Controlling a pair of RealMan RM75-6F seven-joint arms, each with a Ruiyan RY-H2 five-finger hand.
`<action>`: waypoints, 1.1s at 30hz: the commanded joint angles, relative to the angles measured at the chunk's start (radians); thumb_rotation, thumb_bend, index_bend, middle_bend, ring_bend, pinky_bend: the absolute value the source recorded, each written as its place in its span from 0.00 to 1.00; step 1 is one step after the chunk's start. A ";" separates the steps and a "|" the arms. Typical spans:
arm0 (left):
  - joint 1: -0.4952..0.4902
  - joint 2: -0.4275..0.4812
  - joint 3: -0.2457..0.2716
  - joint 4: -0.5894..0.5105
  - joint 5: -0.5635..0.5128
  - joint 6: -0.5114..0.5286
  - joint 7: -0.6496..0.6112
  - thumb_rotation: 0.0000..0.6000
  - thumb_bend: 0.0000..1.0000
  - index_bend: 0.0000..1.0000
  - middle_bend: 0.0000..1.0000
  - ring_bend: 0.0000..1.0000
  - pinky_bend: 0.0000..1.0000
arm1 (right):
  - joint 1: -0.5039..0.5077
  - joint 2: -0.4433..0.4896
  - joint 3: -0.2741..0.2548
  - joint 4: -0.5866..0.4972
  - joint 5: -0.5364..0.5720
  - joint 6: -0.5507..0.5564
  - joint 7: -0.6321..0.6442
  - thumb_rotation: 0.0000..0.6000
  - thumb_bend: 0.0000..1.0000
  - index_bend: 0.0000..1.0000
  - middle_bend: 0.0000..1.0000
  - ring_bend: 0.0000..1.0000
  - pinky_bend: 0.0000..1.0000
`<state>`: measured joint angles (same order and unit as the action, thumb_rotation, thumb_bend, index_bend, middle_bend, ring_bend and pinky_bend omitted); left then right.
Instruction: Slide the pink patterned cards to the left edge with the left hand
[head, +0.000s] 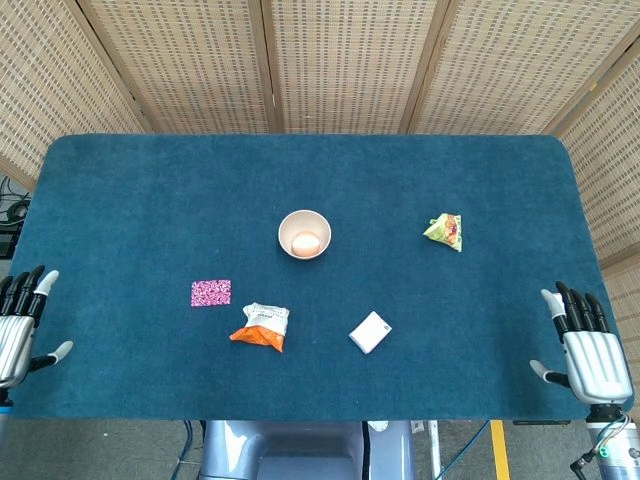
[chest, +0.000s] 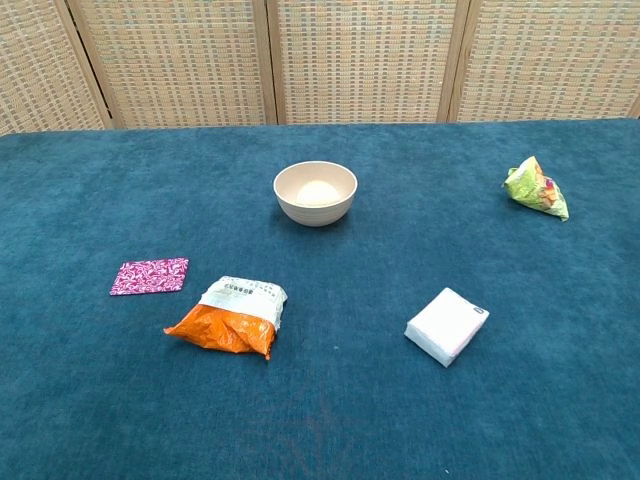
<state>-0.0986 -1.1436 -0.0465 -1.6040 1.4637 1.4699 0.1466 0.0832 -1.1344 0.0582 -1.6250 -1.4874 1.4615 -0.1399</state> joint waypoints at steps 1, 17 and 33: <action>0.000 0.000 0.000 0.000 -0.001 -0.001 0.003 1.00 0.16 0.00 0.00 0.00 0.00 | 0.000 0.001 0.000 -0.001 0.001 0.000 0.000 1.00 0.05 0.00 0.00 0.00 0.00; -0.005 0.006 0.016 -0.030 -0.003 -0.027 0.058 1.00 0.18 0.00 0.00 0.00 0.00 | -0.001 0.006 -0.001 -0.002 0.000 -0.001 0.014 1.00 0.05 0.00 0.00 0.00 0.00; -0.065 0.044 0.018 -0.185 -0.071 -0.148 0.222 1.00 0.62 0.00 0.00 0.00 0.00 | -0.001 0.017 -0.007 -0.006 -0.012 -0.006 0.051 1.00 0.05 0.00 0.00 0.00 0.00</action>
<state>-0.1489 -1.1089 -0.0284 -1.7667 1.4095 1.3458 0.3517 0.0824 -1.1173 0.0509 -1.6314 -1.4989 1.4560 -0.0892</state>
